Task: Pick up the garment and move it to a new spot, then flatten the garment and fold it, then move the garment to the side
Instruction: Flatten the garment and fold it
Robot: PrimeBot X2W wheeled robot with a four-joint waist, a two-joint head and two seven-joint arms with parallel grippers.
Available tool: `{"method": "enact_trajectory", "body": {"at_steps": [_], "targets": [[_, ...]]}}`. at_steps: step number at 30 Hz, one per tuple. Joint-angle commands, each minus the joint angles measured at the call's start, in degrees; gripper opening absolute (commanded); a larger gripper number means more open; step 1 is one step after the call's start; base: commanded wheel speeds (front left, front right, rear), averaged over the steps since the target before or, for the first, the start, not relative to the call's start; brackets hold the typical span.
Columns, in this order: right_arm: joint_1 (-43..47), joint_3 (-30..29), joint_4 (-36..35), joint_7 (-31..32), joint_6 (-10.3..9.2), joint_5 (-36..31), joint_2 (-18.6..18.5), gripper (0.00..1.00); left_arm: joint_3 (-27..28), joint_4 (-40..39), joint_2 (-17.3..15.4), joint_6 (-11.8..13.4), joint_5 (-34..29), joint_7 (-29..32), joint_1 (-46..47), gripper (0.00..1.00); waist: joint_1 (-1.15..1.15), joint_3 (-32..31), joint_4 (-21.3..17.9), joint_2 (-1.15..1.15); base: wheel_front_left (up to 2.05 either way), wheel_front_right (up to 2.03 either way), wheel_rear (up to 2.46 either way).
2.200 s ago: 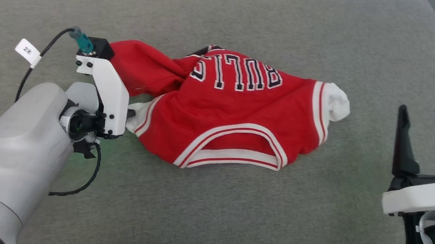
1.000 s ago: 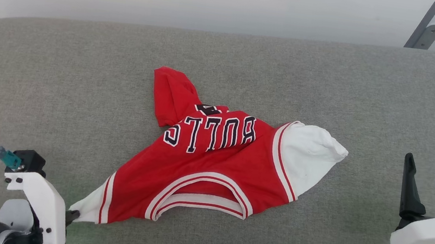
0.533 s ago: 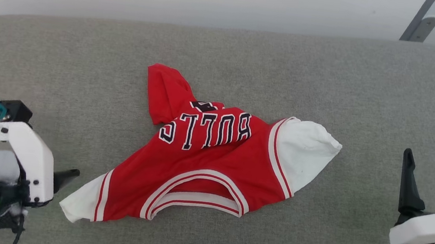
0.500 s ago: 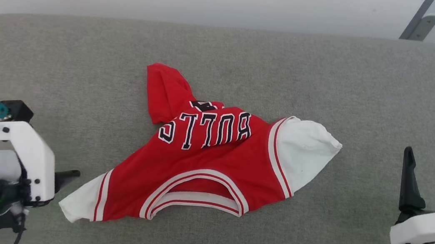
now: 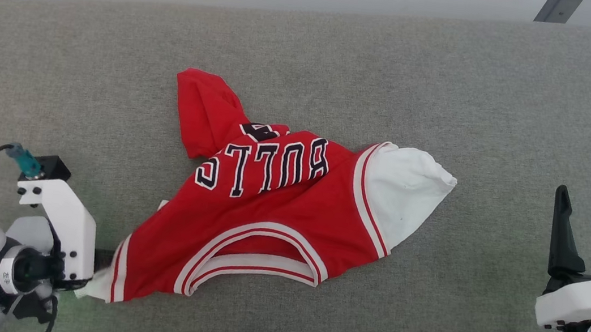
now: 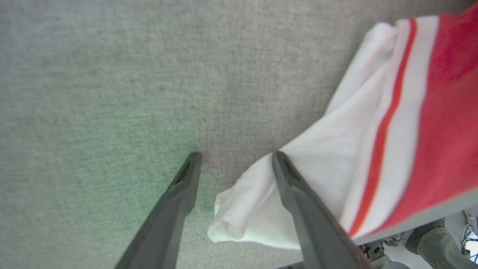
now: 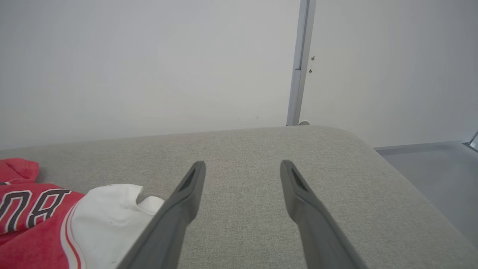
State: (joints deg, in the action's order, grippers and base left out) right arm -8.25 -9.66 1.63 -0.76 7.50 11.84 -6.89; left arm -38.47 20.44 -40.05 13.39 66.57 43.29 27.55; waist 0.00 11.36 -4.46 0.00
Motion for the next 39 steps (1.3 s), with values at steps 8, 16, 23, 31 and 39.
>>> {"method": "enact_trajectory", "body": {"at_steps": [8,16,23,31,39], "targets": [[0.4,-0.8,-0.5,0.4,-0.02,0.0,-0.3,1.00,1.6,6.2,0.4,-5.1,-2.3,-8.3,2.4,0.00,0.00,-0.6,1.0,0.00,0.00,0.00,0.00],[1.7,-0.7,-0.7,1.0,-0.02,-0.6,0.0,1.00,3.3,6.4,-2.0,-6.9,-2.8,-12.6,1.4,0.00,0.00,-3.1,2.9,0.00,0.00,0.00,0.00],[2.7,-0.6,-1.0,1.5,-0.02,-0.8,0.2,1.00,3.3,4.4,-2.6,-6.3,-1.5,-11.2,0.0,0.00,0.00,-4.9,4.2,0.00,0.00,0.00,0.00],[3.0,-0.5,-1.2,1.6,-0.02,-0.8,0.5,1.00,3.1,2.0,-2.0,-6.2,-2.3,-12.2,0.2,0.94,0.00,-6.0,5.1,0.00,0.00,0.00,0.00],[2.8,-0.4,-1.4,1.8,-0.02,-0.7,0.4,1.00,2.9,1.3,-0.8,-6.4,-1.0,-10.9,0.9,1.00,0.00,-6.1,5.3,0.00,0.00,0.00,0.00]]}}
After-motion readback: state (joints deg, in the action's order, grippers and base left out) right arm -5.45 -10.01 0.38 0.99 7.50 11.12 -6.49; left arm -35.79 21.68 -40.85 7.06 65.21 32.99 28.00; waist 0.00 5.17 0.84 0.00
